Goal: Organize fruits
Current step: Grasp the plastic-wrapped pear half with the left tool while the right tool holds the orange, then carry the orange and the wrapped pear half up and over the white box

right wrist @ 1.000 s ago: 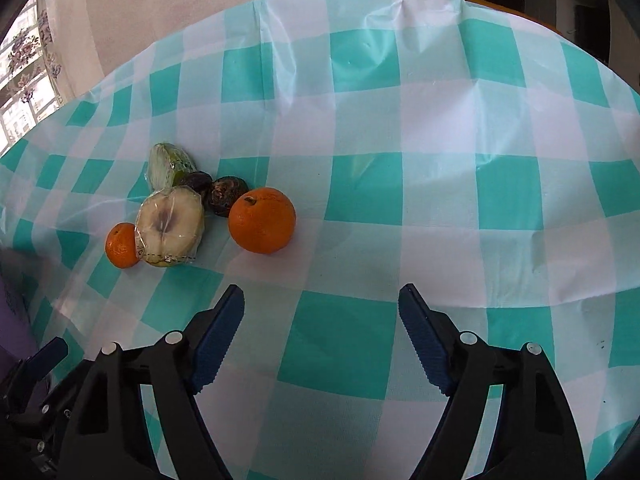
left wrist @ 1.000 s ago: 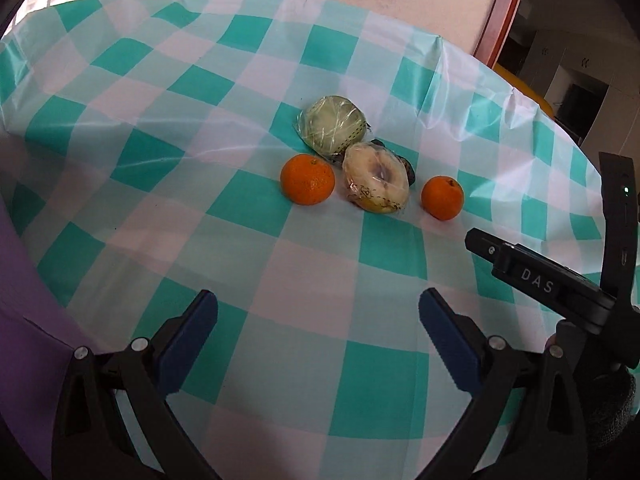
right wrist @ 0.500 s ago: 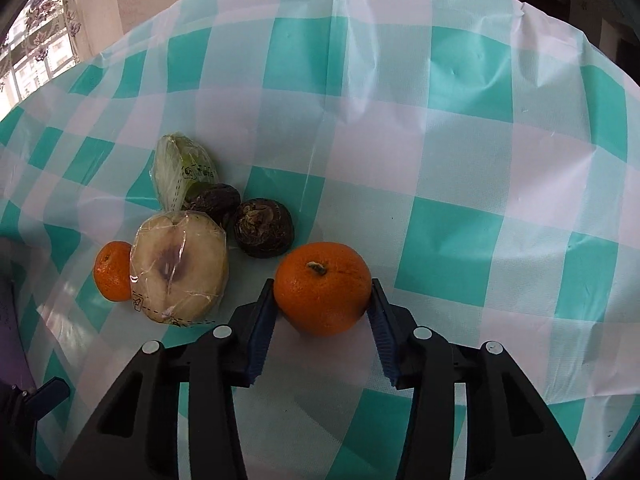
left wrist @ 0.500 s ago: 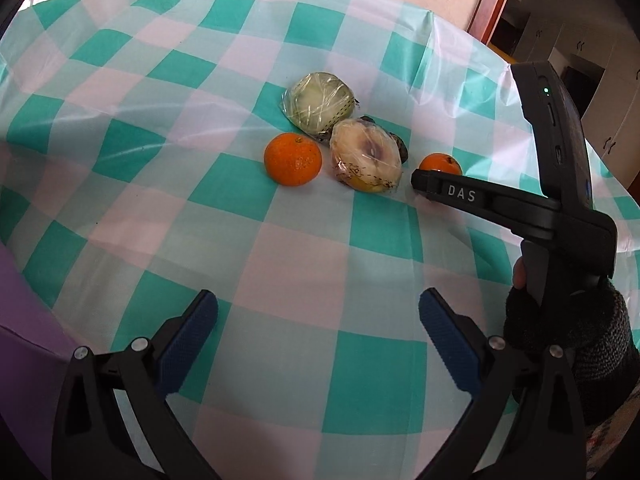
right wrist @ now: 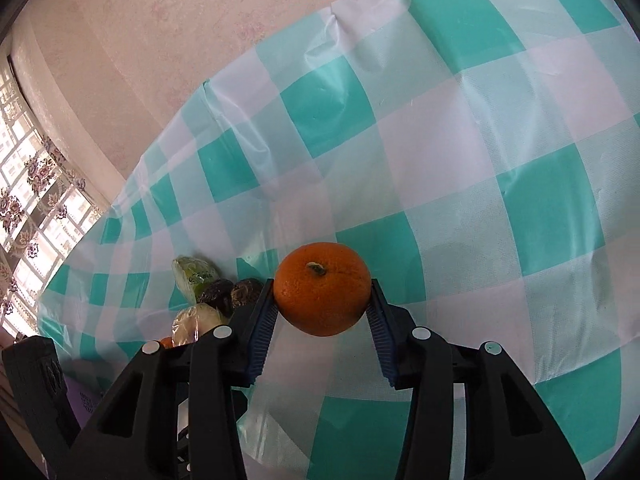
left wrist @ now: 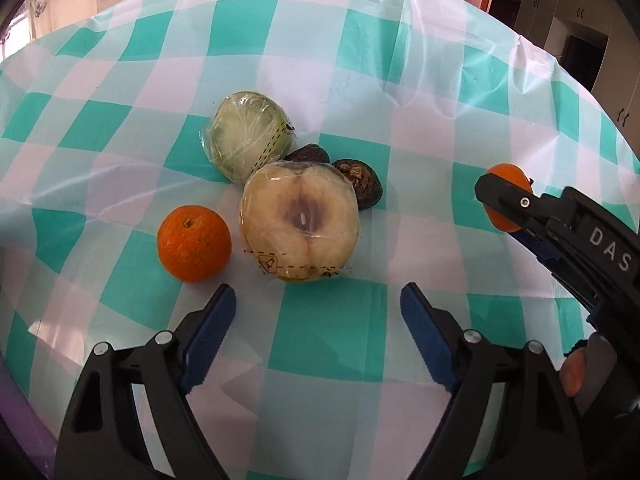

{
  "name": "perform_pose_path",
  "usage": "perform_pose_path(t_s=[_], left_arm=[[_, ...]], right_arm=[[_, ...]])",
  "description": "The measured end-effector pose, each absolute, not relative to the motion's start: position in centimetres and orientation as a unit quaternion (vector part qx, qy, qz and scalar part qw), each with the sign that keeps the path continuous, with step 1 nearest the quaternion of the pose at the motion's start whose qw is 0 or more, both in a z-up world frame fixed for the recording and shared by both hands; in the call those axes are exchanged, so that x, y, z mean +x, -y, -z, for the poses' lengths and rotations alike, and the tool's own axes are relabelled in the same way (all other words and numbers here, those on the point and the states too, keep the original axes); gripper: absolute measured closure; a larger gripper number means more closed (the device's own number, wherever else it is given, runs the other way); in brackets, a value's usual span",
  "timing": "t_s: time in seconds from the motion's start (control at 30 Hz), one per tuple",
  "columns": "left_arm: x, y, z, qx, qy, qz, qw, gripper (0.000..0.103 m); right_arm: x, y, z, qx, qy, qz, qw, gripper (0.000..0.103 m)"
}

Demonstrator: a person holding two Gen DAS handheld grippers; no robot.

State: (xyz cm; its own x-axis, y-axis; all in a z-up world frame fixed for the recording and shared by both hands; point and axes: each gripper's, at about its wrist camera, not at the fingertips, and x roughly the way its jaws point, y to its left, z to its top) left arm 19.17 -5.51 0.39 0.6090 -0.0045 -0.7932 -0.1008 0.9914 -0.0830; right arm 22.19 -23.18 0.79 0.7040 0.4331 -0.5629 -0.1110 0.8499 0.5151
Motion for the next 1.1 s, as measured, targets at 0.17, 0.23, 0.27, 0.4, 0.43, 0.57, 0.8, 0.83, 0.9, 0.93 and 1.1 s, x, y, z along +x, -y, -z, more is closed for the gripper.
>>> perform_pose_path(t_s=[0.17,0.23,0.27,0.4,0.43,0.57,0.8,0.83,0.9,0.93,1.1], left_arm=[[21.8,5.0,-0.3,-0.053,-0.446,-0.059,0.891,0.019],[22.8,4.9,-0.3,-0.048,-0.449,-0.064,0.89,0.019],[23.3,4.9,-0.2,-0.043,-0.451,-0.067,0.889,0.019],[23.5,5.6,-0.6,-0.028,-0.44,-0.069,0.895,0.042],[23.3,5.4,-0.8,-0.037,-0.438,-0.065,0.896,0.042],[21.8,4.1,-1.3,-0.097,-0.418,-0.048,0.902,0.043],[17.6,2.7,-2.0,-0.147,-0.387,-0.025,0.91,0.043],[16.9,2.5,-2.0,-0.158,-0.387,-0.021,0.908,0.043],[15.0,2.1,-1.8,-0.178,-0.39,-0.022,0.903,0.043],[14.2,1.9,-1.8,-0.185,-0.388,-0.024,0.902,0.043],[9.4,1.5,-0.9,-0.191,-0.387,-0.014,0.902,0.043]], right_arm=[[22.0,24.1,-0.7,0.229,-0.352,-0.161,0.893,0.058],[21.9,24.1,-0.6,0.229,-0.351,-0.162,0.893,0.058],[22.0,24.0,-0.6,0.23,-0.351,-0.163,0.893,0.058],[22.0,23.9,-0.7,0.229,-0.352,-0.162,0.893,0.058],[22.0,23.8,-0.6,0.23,-0.353,-0.162,0.893,0.058],[22.1,23.9,-0.5,0.231,-0.353,-0.161,0.892,0.058],[22.3,24.0,-0.3,0.229,-0.359,-0.149,0.893,0.058],[22.4,24.0,-0.3,0.228,-0.359,-0.146,0.893,0.058],[22.3,24.1,-0.3,0.228,-0.358,-0.141,0.894,0.058],[22.2,24.2,-0.3,0.228,-0.357,-0.138,0.895,0.058],[21.8,24.6,-0.5,0.233,-0.346,-0.124,0.9,0.058]])
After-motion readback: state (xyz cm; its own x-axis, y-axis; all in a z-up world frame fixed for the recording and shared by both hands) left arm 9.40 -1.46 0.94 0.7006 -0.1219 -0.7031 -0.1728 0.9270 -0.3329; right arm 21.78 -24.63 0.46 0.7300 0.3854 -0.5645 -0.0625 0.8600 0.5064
